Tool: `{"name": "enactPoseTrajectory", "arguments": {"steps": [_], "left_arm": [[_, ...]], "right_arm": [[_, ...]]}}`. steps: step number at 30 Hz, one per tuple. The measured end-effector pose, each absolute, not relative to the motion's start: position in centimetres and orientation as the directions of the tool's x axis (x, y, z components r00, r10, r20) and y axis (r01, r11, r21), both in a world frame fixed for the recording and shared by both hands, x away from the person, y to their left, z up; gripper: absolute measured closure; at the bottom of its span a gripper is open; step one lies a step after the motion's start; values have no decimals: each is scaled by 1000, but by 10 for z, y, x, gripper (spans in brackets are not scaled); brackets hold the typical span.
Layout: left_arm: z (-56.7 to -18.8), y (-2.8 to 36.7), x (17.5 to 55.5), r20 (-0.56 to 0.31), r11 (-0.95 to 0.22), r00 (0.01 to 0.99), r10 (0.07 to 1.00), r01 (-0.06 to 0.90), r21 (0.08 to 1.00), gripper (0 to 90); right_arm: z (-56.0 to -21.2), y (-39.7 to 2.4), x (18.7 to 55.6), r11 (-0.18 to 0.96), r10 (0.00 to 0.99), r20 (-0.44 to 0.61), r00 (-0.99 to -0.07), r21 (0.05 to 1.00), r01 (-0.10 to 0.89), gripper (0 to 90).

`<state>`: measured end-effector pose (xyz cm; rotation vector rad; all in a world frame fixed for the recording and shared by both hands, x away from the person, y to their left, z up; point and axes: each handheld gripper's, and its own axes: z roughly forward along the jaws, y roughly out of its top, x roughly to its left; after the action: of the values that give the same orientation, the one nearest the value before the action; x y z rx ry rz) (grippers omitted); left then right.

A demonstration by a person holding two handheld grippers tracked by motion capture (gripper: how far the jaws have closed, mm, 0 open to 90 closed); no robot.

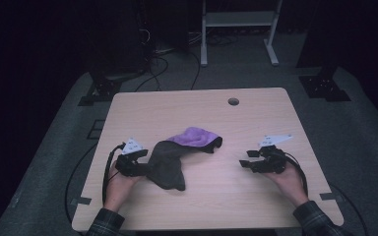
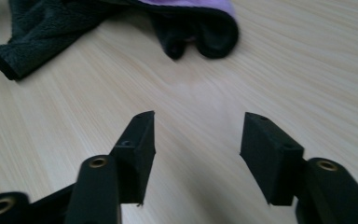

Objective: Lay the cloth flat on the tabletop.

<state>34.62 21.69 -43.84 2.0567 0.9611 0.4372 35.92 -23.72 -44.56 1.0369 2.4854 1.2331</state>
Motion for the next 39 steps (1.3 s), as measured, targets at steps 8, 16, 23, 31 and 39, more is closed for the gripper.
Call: {"name": "enactPoseTrajectory", "arguments": {"steps": [8,16,23,31,39], "left_arm": [[-444,216,347,-13,-403,648,761,489,774,323],[-446,214,349,-3,-423,660,752,485,766,324],[-449,213,350,-8,-425,662,749,489,762,325],[-449,210,351,-16,-464,696,718,495,735,684],[-429,213,347,-36,-418,710,703,454,787,823]], "right_arm": [[-448,-193,389,452,595,145,-791,753,478,565],[-456,-168,421,435,597,152,-787,763,477,594],[-463,-154,438,436,612,159,-775,750,498,643],[-460,-158,441,411,616,185,-766,754,513,865],[-431,-180,424,409,611,152,-777,779,474,875]]}}
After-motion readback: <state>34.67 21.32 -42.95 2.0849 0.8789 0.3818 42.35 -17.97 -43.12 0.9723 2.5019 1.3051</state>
